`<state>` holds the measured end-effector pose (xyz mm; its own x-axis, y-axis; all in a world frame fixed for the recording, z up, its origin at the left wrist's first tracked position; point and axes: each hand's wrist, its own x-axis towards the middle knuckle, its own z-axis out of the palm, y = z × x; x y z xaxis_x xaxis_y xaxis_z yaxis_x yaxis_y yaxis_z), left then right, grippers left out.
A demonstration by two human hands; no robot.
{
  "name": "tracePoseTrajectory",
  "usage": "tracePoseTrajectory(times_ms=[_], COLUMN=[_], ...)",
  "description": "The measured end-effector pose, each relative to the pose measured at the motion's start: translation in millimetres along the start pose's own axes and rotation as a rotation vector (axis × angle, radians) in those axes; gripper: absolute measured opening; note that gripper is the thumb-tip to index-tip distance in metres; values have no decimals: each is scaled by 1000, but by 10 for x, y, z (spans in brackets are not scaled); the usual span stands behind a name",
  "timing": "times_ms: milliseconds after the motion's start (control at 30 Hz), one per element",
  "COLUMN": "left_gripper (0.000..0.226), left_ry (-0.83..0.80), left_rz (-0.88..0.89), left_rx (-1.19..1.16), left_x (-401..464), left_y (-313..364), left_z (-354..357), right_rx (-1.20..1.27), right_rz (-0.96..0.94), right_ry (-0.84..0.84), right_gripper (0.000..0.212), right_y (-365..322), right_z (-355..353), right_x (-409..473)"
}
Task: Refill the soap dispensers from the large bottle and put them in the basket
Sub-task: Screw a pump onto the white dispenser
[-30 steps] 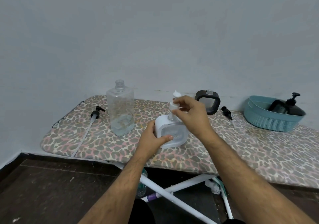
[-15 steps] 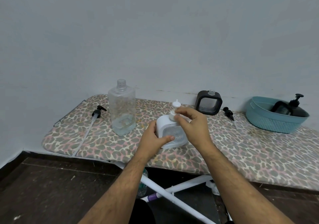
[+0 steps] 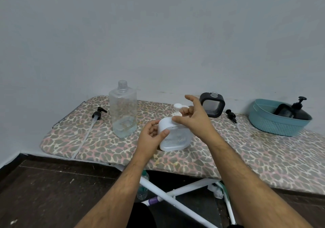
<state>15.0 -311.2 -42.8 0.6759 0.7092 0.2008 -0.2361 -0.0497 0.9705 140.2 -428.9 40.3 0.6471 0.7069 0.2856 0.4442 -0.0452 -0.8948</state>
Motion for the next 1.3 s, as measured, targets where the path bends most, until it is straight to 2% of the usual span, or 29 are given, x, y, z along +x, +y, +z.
tracePoseTrajectory(times_ms=[200, 333, 400, 567, 700, 833, 900, 1133, 1300], left_gripper=[48, 52, 52, 48, 47, 53, 52, 53, 52], left_ry=[3, 4, 7, -1, 5, 7, 5, -5, -8], left_rz=[-17, -22, -21, -29, -34, -31, -31, -30, -25], left_rx=[-75, -80, -79, -90, -90, -82, -88, -78, -75], left_x=[3, 14, 17, 22, 24, 27, 24, 21, 24], left_y=[14, -4, -2, -10, -11, -28, -26, -18, -18], left_z=[-11, -22, -19, -26, -27, -30, -34, -29, -27], right_rx=[50, -20, 26, -17, 62, -20, 18, 2, 51], right_rz=[-11, -8, 11, -21, 11, -16, 10, -11, 2], right_ry=[-10, -29, -72, -45, -45, -44, -78, -47, -16], right_gripper=[75, 85, 83, 80, 77, 81, 81, 87, 82], right_y=[6, 12, 13, 21, 36, 22, 34, 35, 33], right_z=[-10, -12, -9, -23, -15, -19, -28, -33, -18], right_x=[11, 47, 62, 45, 44, 45, 48, 41, 49])
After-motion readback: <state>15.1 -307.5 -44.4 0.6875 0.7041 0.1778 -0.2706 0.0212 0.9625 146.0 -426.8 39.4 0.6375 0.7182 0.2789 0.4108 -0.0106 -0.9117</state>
